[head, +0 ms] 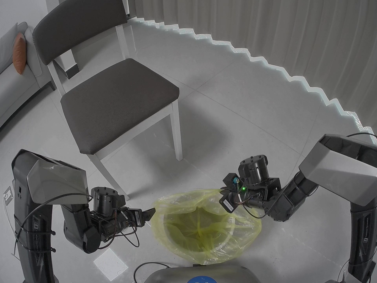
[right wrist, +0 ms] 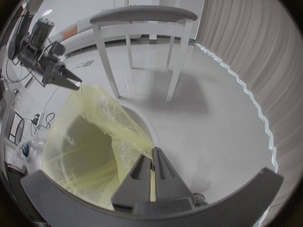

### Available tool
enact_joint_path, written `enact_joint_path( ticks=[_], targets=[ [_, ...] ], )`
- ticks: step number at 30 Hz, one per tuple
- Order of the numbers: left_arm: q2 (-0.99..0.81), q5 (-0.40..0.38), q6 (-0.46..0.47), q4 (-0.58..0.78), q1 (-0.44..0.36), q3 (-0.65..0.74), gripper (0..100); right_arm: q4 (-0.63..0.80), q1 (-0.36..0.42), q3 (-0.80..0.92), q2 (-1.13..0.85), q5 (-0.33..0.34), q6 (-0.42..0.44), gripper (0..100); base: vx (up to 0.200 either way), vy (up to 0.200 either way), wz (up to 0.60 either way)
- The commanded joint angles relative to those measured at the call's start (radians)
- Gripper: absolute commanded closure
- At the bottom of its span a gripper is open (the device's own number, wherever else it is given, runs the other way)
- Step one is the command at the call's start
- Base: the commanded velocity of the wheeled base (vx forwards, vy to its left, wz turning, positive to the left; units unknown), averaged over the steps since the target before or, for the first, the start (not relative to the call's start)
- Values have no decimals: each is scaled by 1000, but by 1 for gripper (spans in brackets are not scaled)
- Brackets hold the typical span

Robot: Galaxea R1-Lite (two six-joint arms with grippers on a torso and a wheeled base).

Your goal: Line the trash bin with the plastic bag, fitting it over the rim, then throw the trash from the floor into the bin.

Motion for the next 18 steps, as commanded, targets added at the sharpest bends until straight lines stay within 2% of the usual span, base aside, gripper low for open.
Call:
enact_joint_path(
  ticks=[1,6,18],
  targets=[
    [-22,-1,-3,-1,8,5,0,20,-19,-81,-14,0,-2,100,0,0,0],
    [-29,-1,-3,-2,22,13,0,86,-21,-147,-22,0,-2,100,0,0,0],
    [-29,-4,-9,-21,24,36,0,132,-33,-317,75,-1,-3,100,0,0,0]
  ],
)
